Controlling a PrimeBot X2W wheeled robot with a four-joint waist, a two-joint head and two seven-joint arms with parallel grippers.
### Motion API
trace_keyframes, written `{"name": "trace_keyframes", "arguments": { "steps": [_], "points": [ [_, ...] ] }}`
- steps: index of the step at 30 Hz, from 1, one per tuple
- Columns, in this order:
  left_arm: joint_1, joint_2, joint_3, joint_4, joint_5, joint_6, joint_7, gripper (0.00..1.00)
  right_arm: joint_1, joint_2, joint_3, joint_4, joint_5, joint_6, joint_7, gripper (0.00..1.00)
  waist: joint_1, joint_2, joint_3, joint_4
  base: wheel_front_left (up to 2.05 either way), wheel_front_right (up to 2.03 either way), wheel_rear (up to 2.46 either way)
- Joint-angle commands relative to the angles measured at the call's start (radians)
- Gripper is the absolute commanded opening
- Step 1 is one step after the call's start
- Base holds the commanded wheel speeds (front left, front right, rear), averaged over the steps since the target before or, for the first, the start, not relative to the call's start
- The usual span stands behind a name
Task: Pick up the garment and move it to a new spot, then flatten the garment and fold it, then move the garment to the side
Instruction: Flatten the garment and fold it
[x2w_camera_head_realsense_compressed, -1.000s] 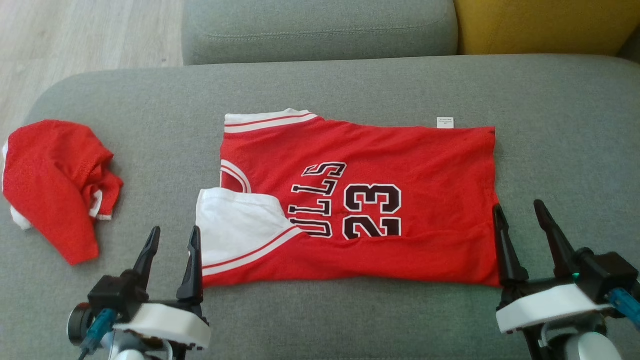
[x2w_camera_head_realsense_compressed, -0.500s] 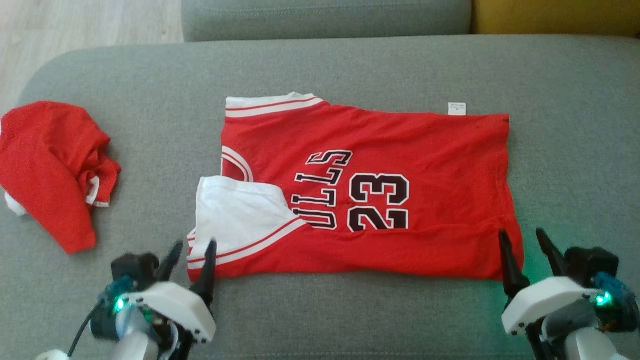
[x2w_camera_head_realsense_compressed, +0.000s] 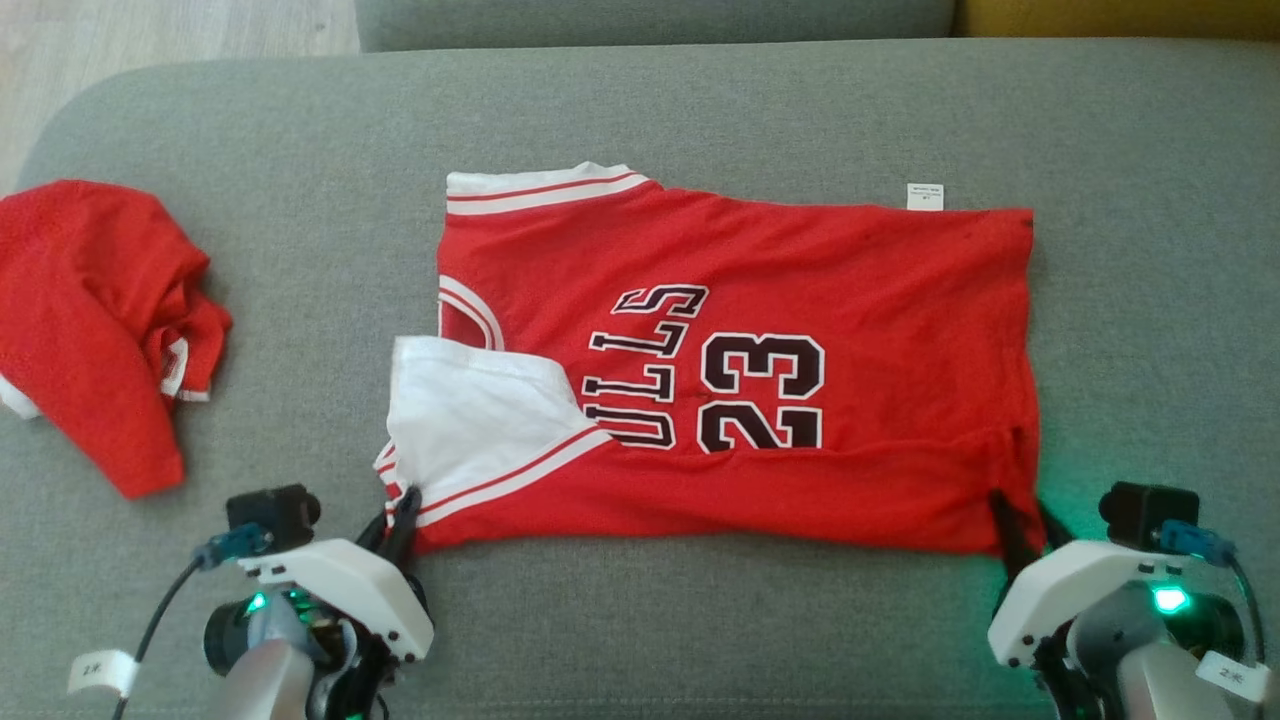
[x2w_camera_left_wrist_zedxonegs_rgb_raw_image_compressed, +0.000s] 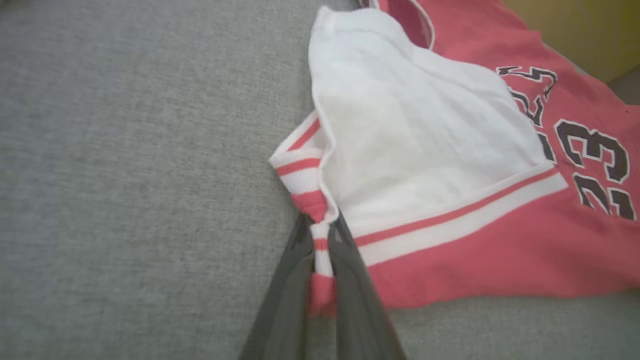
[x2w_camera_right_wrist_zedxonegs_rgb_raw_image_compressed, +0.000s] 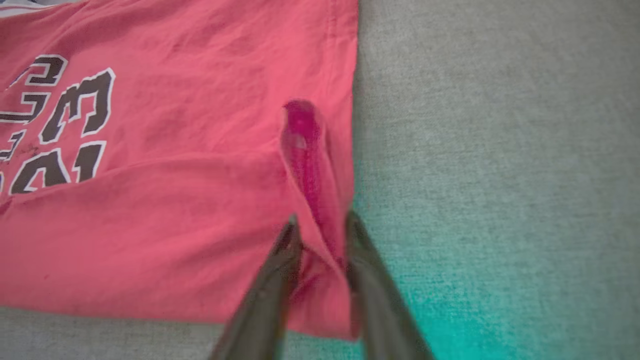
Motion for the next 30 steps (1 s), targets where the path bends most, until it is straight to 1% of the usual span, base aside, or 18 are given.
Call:
{"name": "trace_keyframes", "arguments": {
  "steps": [1,3,6,9,12,16,21,27,28,29,30],
  "points": [
    [-0.02,0.011,0.02,-0.008,0.002,-0.005,-0.005,0.0,-0.022,-0.005,0.029,-0.021,0.01,-0.001,-0.004,0.0,0.0,-0.0001,-0.001,0.001,0.0,0.0,0.0],
    [-0.02,0.017,0.017,-0.013,0.01,-0.005,-0.027,0.0,-0.019,-0.005,0.027,-0.028,0.015,-0.001,-0.012,0.0,0.0,-0.0001,-0.004,0.001,0.0,0.0,0.0],
    [-0.009,0.022,0.023,-0.04,0.017,0.009,-0.067,0.0,-0.01,-0.004,0.024,-0.052,0.026,-0.001,-0.032,0.0,0.0,-0.0001,-0.012,0.002,0.0,0.0,0.0],
    [0.018,0.029,0.032,-0.086,0.021,0.026,-0.096,0.0,0.009,-0.004,0.016,-0.08,0.03,-0.001,-0.037,0.0,0.0,-0.0001,-0.024,0.003,0.0,0.0,0.0],
    [0.057,0.039,0.035,-0.155,0.025,0.044,-0.101,0.0,0.039,-0.004,0.004,-0.109,0.031,-0.001,-0.022,0.0,0.0,-0.0001,-0.038,0.006,0.0,0.0,0.0],
    [0.137,0.049,0.04,-0.267,0.022,0.078,-0.08,0.0,0.08,-0.004,-0.013,-0.138,0.025,-0.001,0.008,0.0,0.0,-0.0001,-0.059,0.005,0.0,0.0,0.0],
    [0.249,0.047,0.038,-0.401,0.007,0.123,-0.022,0.0,0.123,-0.016,-0.038,-0.16,0.021,-0.001,0.035,0.0,0.0,-0.0001,-0.087,0.008,0.0,0.0,0.0],
    [0.326,0.053,0.027,-0.488,0.002,0.157,0.034,0.0,0.151,-0.019,-0.056,-0.174,0.022,-0.001,0.053,0.0,0.0,-0.0001,-0.104,0.013,0.0,0.0,0.0],
    [0.327,0.053,0.023,-0.49,0.004,0.16,0.039,0.0,0.153,-0.018,-0.059,-0.174,0.024,-0.001,0.053,0.2,0.0,-0.0001,-0.106,0.015,0.0,0.0,0.0],
    [0.326,0.053,0.02,-0.489,0.006,0.163,0.044,0.6,0.155,-0.018,-0.061,-0.174,0.025,-0.001,0.054,0.92,0.0,-0.0001,-0.106,0.016,0.0,0.0,0.0],
    [0.326,0.053,0.02,-0.489,0.006,0.163,0.044,0.6,0.155,-0.018,-0.061,-0.174,0.025,-0.001,0.054,0.92,0.0,-0.0001,-0.106,0.016,0.0,0.0,0.0]
  ]
}}
